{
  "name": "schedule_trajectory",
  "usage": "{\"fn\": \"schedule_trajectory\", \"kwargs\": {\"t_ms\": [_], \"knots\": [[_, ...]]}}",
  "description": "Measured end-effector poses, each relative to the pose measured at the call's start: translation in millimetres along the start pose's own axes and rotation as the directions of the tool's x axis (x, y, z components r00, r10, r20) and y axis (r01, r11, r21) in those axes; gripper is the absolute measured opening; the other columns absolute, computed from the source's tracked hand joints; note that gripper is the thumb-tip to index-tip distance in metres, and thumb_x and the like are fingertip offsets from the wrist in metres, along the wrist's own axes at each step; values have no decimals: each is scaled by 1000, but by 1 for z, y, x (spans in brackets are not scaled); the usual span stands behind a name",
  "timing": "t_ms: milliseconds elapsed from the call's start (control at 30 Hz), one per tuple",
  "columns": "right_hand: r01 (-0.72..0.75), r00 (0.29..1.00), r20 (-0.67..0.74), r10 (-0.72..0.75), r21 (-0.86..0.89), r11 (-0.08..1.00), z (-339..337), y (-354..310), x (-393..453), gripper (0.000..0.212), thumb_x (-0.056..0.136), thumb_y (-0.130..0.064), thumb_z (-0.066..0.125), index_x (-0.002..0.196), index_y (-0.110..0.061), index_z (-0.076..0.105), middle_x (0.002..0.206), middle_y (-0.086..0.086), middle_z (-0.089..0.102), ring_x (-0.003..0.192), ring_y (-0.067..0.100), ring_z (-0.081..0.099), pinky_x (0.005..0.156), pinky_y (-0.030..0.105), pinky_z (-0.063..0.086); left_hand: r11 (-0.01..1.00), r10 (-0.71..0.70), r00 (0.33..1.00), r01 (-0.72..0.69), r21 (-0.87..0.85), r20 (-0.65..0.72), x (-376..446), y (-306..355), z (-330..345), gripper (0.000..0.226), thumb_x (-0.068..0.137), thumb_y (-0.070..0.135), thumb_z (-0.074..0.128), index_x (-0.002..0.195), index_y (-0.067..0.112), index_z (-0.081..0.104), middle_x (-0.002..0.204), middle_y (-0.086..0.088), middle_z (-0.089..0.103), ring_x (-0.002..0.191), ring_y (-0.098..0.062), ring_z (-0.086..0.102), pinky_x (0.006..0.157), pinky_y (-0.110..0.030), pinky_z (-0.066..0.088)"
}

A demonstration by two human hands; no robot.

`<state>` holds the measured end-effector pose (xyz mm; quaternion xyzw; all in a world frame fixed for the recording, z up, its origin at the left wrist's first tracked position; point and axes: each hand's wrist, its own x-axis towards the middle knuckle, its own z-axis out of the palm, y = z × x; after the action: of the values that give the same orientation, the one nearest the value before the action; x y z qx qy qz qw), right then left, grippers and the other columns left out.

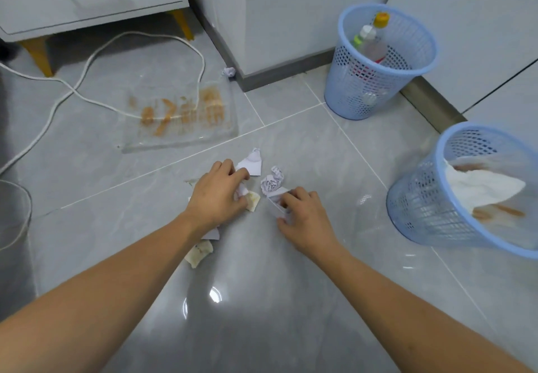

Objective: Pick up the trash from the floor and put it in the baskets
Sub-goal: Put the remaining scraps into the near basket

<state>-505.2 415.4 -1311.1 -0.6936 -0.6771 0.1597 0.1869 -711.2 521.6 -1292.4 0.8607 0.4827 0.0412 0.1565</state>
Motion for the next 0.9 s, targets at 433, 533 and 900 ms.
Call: {"fn": "schedule_trajectory", "kwargs": {"t_ms": [433,533,900], "knots": [[-142,890,-441,113,-33,989,-222,45,-65,20,76,-22,73,91,-17,60,100,-1,54,90,22,50,78,34,47,930,218,939,-282,-236,-265,51,208,-62,38,80,37,73,116,29,63,98,7,46,96,-14,45,70,-33,49],[-212,821,-548,161,-31,977,-260,82,-86,20,73,-18,72,88,-15,59,98,-1,54,87,23,52,76,40,48,898,277,913,-357,-259,-299,64,263,-70,39,81,41,71,118,30,62,102,8,47,99,-13,46,74,-34,53],[-471,829,-353,434,-23,882,-287,178,-120,42,74,-47,83,101,-27,59,109,-10,48,87,15,57,73,32,50,889,435,900,-432,-154,-13,92,391,-38,61,79,60,72,129,30,54,110,0,60,103,-22,59,83,-37,52]]}}
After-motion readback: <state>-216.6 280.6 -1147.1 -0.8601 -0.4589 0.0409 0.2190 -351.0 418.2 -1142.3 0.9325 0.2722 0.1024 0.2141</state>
